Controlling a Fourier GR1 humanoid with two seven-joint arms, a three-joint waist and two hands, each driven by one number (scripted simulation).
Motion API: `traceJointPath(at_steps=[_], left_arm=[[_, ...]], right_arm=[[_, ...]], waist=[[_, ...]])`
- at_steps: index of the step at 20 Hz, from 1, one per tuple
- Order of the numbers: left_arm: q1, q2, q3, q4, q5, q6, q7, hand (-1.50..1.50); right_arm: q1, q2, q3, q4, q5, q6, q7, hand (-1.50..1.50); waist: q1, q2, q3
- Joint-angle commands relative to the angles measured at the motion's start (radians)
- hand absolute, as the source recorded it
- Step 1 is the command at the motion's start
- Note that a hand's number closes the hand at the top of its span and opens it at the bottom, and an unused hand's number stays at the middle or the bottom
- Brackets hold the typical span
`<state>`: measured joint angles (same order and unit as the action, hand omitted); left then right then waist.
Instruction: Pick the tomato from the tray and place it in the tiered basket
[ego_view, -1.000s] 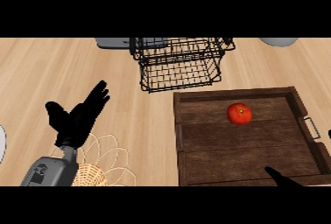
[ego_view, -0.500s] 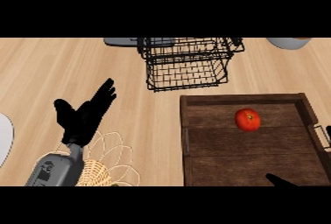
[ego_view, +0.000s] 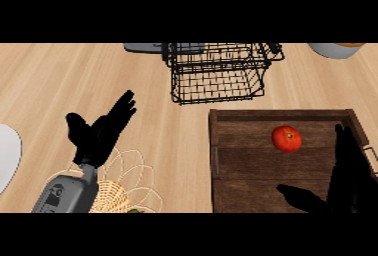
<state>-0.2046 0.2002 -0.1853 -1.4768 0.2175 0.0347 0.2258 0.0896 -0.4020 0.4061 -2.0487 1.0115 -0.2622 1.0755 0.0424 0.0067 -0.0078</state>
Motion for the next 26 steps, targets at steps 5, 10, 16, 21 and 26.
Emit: traceJointPath(at_steps=[5,10,16,21,26], left_arm=[[0.017,0.002,0.026,-0.023,-0.003,0.015,0.018,0.0],[0.017,0.023,0.05,-0.016,-0.001,-0.022,-0.002,0.0],[0.079,-0.019,0.044,-0.03,-0.019,-0.005,-0.028,0.0],[0.058,-0.044,0.032,-0.045,-0.047,0.002,0.006,0.0],[0.033,-0.061,0.071,0.04,-0.058,-0.016,-0.056,0.0]], right_arm=[[-0.241,0.304,0.115,0.194,0.189,0.218,0.26,-1.5],[-0.225,0.343,0.043,0.256,0.242,0.219,0.201,-1.5],[-0.215,0.399,0.033,0.202,0.336,0.27,0.212,-1.5],[-0.127,0.401,0.015,0.271,0.354,0.138,0.128,-1.5],[-0.196,0.401,-0.036,0.276,0.322,0.161,0.121,-1.5]], waist=[[-0.021,-0.006,0.006],[-0.038,-0.006,0.007],[-0.04,-0.008,0.007],[-0.042,-0.008,0.008],[-0.041,-0.007,0.008]])
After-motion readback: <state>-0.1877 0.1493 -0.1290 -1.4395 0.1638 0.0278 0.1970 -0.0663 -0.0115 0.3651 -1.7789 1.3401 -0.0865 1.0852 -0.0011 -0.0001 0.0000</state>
